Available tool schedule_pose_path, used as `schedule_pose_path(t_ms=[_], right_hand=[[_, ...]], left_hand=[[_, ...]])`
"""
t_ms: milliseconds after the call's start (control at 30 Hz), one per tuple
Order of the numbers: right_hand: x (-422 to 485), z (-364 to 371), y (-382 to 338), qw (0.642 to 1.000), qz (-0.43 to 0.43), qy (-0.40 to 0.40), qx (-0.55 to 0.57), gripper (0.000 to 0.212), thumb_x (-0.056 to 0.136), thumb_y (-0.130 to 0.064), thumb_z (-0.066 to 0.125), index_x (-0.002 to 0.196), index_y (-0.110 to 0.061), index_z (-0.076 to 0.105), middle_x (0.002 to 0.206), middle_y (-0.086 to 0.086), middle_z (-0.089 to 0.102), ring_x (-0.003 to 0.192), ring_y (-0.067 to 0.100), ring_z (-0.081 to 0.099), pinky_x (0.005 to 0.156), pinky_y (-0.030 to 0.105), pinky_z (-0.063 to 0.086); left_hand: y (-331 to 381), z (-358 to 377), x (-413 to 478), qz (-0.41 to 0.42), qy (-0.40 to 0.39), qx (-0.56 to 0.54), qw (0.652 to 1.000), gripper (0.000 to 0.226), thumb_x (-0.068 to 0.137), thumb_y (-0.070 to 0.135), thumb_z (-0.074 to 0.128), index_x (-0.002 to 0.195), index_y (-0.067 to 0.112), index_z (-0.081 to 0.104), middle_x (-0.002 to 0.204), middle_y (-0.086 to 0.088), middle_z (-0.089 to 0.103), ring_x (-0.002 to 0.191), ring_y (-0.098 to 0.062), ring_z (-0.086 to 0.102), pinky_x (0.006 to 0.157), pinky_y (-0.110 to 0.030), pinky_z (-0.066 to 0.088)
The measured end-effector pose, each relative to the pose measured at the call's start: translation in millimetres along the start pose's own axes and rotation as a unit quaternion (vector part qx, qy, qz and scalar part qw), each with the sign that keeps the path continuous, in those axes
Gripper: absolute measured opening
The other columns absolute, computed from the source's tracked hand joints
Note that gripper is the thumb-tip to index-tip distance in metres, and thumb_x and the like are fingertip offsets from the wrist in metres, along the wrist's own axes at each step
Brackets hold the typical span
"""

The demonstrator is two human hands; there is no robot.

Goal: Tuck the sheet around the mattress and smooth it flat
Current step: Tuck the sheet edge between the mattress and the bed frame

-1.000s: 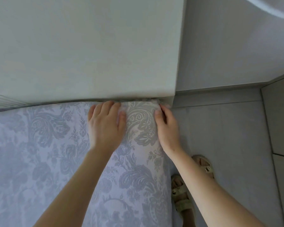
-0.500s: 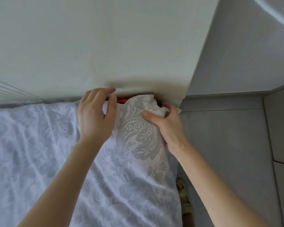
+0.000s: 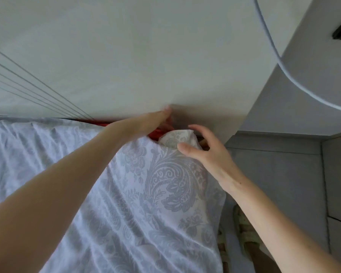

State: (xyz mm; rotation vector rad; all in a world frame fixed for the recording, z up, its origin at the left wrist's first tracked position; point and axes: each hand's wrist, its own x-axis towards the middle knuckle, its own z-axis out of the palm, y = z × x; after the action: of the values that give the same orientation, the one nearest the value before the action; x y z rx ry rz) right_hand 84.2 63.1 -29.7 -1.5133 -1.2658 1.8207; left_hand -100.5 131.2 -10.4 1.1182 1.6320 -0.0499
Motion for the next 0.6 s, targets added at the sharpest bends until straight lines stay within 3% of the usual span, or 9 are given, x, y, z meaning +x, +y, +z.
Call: schedule_pose_path(t_ms=[167,300,400,500,600], right_hand=[[-4,10,0,0.998,-0.027,0.039,-0.031,0.037,0.07,-0.066,0.066,0.1,-0.046,0.058,0.091,-0.031,0.063,0.089,-0.005,0.061,0.088,0.034,0.053],[-6,10,-3,0.993,-0.037,0.059,-0.09,0.037,0.073,-0.069,0.06,0.099,-0.043,0.057,0.085,-0.026,0.063,0.083,-0.005,0.058,0.091,0.036,0.048],[-4,9,-10,0.967,-0.081,0.107,-0.216,0.04,0.075,-0.071,0.054,0.098,-0.039,0.06,0.09,-0.019,0.063,0.091,-0.003,0.054,0.099,0.035,0.032],[10,12,-24,0.947,-0.185,0.161,-0.209,0.028,0.073,-0.053,0.07,0.083,-0.027,0.068,0.095,-0.009,0.061,0.095,0.012,0.056,0.09,0.04,0.042],[25,12,-45,0.901,-0.287,0.267,-0.185,0.018,0.068,-0.026,0.076,0.064,-0.013,0.065,0.077,0.001,0.06,0.072,0.021,0.058,0.066,0.038,0.048]], left_hand=[[-10,13,0,0.024,-0.043,-0.03,0.998,0.058,0.078,0.078,0.028,0.118,0.048,0.057,0.137,0.012,0.052,0.129,-0.008,0.043,0.115,-0.039,0.026],[-15,8,-2,0.027,-0.037,-0.079,0.996,0.054,0.09,0.068,0.022,0.123,0.038,0.054,0.121,0.006,0.064,0.115,-0.01,0.056,0.105,-0.034,0.038],[-13,10,-5,0.032,-0.024,-0.107,0.993,0.052,0.094,0.06,0.02,0.124,0.032,0.051,0.117,0.002,0.066,0.111,-0.012,0.058,0.098,-0.03,0.041],[-13,8,-8,0.027,-0.02,-0.14,0.99,0.059,0.094,0.06,0.023,0.119,0.021,0.058,0.113,-0.005,0.069,0.112,-0.019,0.06,0.104,-0.036,0.041],[-10,-5,-9,0.001,0.0,-0.116,0.993,0.07,0.083,0.075,0.029,0.112,0.024,0.066,0.113,-0.004,0.07,0.107,-0.018,0.063,0.102,-0.036,0.043]])
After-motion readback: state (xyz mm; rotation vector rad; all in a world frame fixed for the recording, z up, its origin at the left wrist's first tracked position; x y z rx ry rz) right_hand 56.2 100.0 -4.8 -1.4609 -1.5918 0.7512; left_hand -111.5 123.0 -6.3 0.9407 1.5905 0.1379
